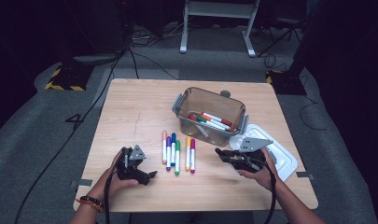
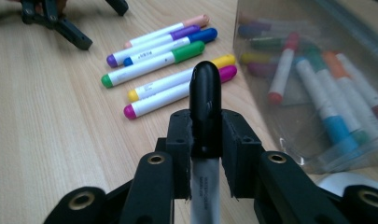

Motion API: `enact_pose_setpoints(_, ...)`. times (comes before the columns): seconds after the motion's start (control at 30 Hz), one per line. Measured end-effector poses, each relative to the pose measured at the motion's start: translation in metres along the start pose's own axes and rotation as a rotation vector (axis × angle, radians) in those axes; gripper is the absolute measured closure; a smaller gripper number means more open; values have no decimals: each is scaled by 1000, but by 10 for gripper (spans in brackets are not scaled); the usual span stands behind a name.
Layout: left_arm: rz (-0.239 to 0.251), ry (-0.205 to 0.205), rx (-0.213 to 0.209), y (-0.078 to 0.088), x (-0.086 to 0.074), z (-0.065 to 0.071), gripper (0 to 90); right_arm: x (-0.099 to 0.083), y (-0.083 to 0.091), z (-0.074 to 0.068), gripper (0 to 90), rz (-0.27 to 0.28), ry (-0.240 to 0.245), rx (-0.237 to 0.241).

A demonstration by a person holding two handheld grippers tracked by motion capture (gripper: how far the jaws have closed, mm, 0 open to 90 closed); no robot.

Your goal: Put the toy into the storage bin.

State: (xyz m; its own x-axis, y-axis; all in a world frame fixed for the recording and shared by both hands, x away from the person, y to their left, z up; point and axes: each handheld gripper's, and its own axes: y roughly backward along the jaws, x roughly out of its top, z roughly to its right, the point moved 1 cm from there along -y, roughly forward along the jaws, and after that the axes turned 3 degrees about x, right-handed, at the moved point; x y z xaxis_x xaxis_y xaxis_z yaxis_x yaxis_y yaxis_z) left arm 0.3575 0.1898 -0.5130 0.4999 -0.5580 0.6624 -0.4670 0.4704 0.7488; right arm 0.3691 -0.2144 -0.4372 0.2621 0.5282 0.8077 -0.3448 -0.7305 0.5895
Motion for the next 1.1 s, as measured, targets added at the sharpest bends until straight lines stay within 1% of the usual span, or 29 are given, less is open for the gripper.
enact_pose_setpoints(0.2, 0, 0, 2, 0, 0, 0, 5, 7, 15, -2, 746, 29, 1, 2)
enact_pose_setpoints(0.4, 1, 5, 1, 0, 0, 0, 5, 13, 32, -4, 746, 54, 3, -14)
enact_pose_setpoints(0.57, 1, 5, 1, 0, 0, 0, 5, 24, 51, -1, 746, 81, 10, -36)
enact_pose_setpoints(0.63, 1, 5, 1, 0, 0, 0, 5, 29, 60, 1, 746, 95, 9, -44)
enact_pose_setpoints(0.7, 0, 5, 2, 0, 0, 0, 5, 35, 68, 4, 746, 103, 17, -56)
enact_pose_setpoints(0.77, 0, 3, 3, 0, 0, 0, 5, 41, 75, 8, 746, 114, 10, -62)
enact_pose_setpoints(0.87, 0, 3, 3, 0, 0, 0, 5, 54, 85, 14, 746, 118, 22, -84)
enact_pose_setpoints(1.0, 0, 3, 3, 0, 0, 0, 5, 67, 90, 21, 746, 121, 32, -95)
enact_pose_setpoints(1.1, 0, 3, 3, 0, 0, 0, 5, 81, 92, 28, 746, 117, 49, -109)
